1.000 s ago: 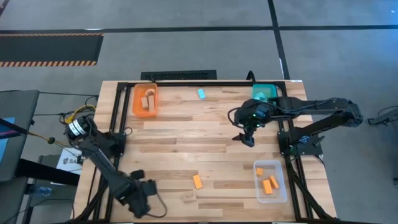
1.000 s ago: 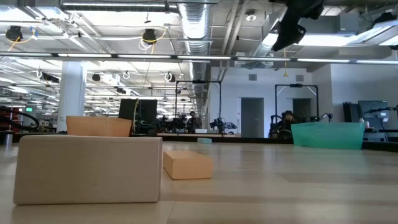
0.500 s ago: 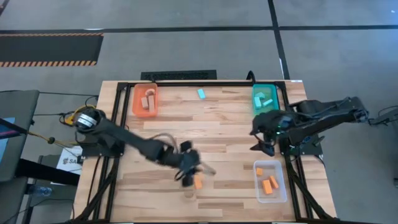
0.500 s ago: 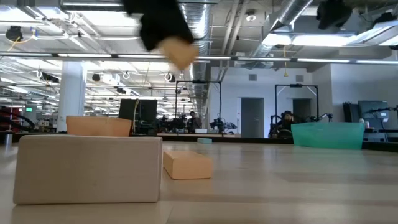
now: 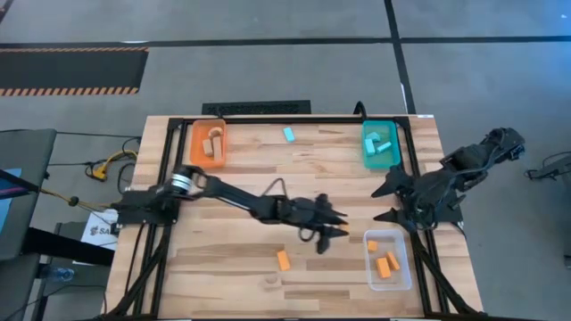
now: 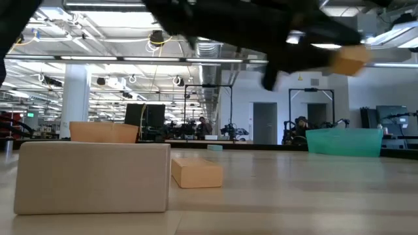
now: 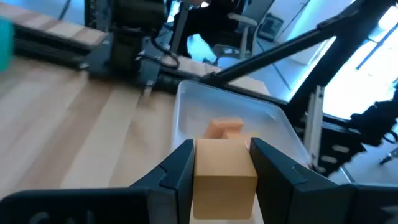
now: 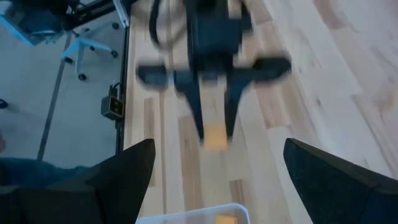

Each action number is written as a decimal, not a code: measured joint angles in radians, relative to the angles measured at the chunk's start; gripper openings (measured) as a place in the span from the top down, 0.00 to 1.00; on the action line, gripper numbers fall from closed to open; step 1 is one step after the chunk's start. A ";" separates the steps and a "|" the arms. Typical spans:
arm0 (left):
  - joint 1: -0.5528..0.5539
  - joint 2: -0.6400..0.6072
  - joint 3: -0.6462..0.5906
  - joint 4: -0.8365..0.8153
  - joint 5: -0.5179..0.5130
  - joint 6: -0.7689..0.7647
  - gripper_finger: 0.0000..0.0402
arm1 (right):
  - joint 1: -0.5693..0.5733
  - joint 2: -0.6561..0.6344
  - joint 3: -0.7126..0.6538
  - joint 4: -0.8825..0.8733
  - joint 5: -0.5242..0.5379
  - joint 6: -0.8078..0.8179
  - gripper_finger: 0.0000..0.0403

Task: Sort & place blocks by color
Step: Put the orange block into the white bin, then put the brown block into the orange bin, then put the orange block into the white bin

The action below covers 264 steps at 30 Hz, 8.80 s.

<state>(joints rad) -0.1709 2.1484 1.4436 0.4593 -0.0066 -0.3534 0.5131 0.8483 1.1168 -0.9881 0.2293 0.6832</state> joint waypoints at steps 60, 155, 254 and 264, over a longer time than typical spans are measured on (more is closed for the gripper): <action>-0.005 0.159 0.782 -1.616 0.072 0.292 0.42 | 0.008 -0.004 0.000 0.035 0.066 -0.148 0.06; -0.392 -0.325 0.089 -1.318 -0.598 -0.439 0.93 | 0.148 0.348 -0.076 0.345 0.020 0.038 0.06; 0.099 -0.704 -0.549 -0.772 0.315 0.582 0.44 | -0.446 0.438 -0.075 0.468 -0.258 -0.344 0.06; -0.020 -0.389 -0.340 -0.767 0.343 0.775 0.44 | -0.441 0.438 -0.075 0.322 -0.297 -0.300 0.06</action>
<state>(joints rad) -0.1905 1.7589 1.1034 -0.3073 0.3365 0.4214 0.0717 1.2865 1.0420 -0.6666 -0.0678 0.3835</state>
